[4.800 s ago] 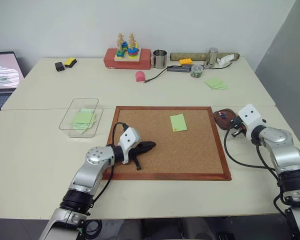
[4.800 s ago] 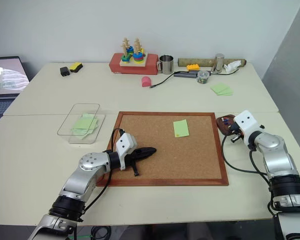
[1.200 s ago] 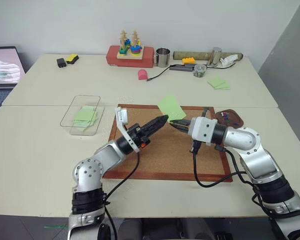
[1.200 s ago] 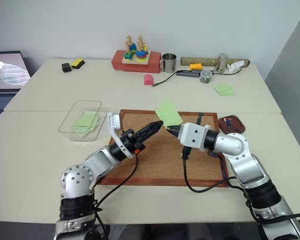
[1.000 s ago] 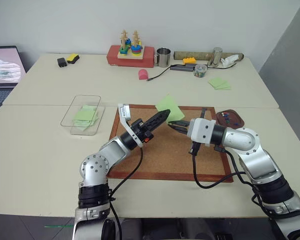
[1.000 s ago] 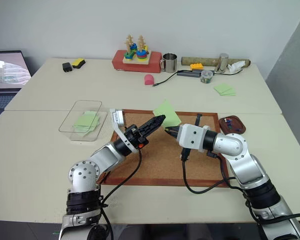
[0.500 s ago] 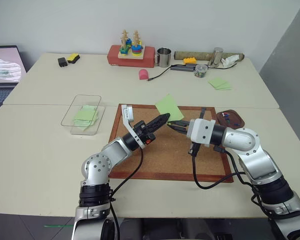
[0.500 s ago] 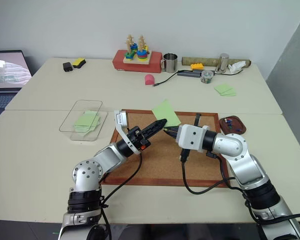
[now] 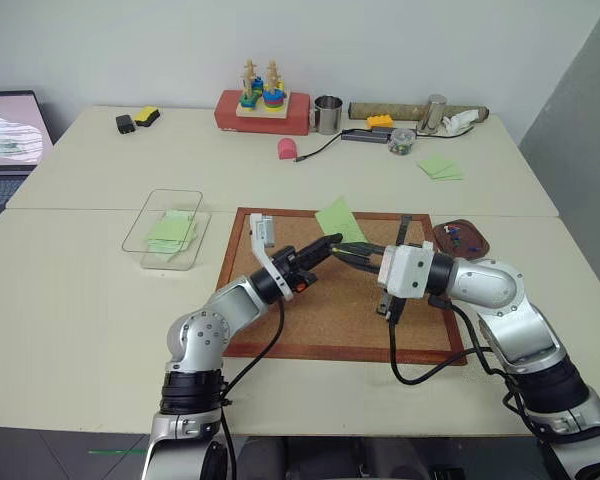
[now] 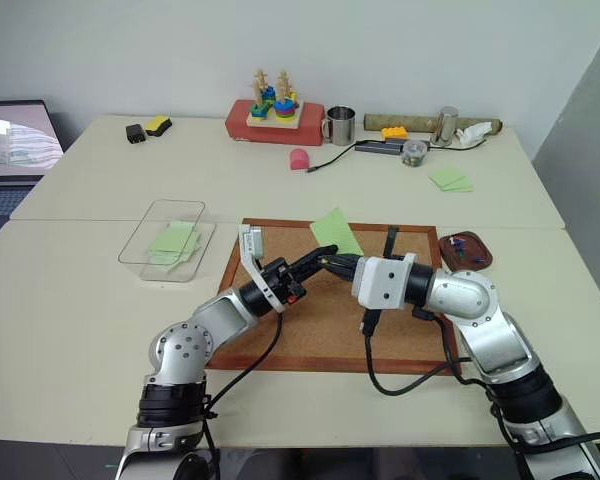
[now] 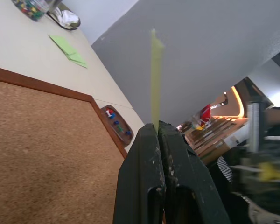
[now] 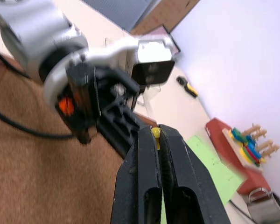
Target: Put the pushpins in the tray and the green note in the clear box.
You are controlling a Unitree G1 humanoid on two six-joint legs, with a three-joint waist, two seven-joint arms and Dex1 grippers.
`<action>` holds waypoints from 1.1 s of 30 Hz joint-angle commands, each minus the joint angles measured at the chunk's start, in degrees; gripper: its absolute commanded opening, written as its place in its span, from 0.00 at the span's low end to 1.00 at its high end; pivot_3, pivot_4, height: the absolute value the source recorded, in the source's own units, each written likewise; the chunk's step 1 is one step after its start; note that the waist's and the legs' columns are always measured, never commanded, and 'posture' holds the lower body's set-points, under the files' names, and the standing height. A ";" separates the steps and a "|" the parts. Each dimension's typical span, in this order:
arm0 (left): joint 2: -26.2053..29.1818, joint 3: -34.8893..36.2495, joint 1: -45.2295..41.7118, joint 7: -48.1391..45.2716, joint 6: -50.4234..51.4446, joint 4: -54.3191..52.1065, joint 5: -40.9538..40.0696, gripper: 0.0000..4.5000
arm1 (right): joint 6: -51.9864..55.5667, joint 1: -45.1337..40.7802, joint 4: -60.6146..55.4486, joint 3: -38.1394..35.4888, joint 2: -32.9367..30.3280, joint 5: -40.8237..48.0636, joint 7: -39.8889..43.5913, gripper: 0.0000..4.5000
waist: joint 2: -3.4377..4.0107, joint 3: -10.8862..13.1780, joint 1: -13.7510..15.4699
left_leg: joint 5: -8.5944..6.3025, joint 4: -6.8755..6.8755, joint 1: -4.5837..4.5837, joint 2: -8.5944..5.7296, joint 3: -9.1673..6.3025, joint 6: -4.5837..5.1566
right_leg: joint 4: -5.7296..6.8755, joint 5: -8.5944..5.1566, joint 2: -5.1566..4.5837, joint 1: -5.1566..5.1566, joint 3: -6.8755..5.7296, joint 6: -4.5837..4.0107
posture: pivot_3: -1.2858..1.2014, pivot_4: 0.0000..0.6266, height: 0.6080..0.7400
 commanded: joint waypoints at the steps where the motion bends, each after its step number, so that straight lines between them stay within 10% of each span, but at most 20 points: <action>1: 0.15 -0.94 0.57 -0.88 -1.78 -0.79 1.84 0.01 | 5.12 1.65 -4.18 -5.10 0.00 3.05 -2.87 0.00 | 0.00 0.00 0.05 | 0.00 0.00 0.00 -0.01 -0.02 0.00 | 0.00 0.00 -0.01 0.01 -0.01 0.00 | 0.52 0.24 1.00; 10: 4.09 -3.75 3.41 -2.34 -3.89 -8.82 5.87 0.01 | 10.39 5.98 12.52 -12.86 -11.24 -10.96 -12.25 0.00 | 0.00 0.00 0.15 | 0.00 0.00 -0.01 -0.04 0.03 0.00 | -0.03 0.00 -0.03 0.02 0.00 -0.02 | 0.52 0.24 1.00; 25: 11.42 -9.13 5.60 -6.59 -6.75 -17.94 11.56 0.01 | 9.91 -1.01 31.55 -8.96 -12.85 -16.92 -13.03 0.00 | 0.02 0.00 0.07 | 0.00 -0.01 0.00 -0.03 0.10 0.00 | 0.00 -0.05 -0.03 0.01 0.03 -0.11 | 0.52 0.24 1.00; 33: 11.28 -9.82 5.63 -6.51 -7.28 -18.16 12.12 0.00 | 8.98 -2.63 35.92 -8.00 -13.13 -17.77 -13.03 0.35 | 0.02 0.01 0.02 | 0.00 -0.02 -0.01 -0.03 0.10 0.01 | 0.00 -0.05 -0.03 0.00 0.03 -0.11 | 0.52 0.24 1.00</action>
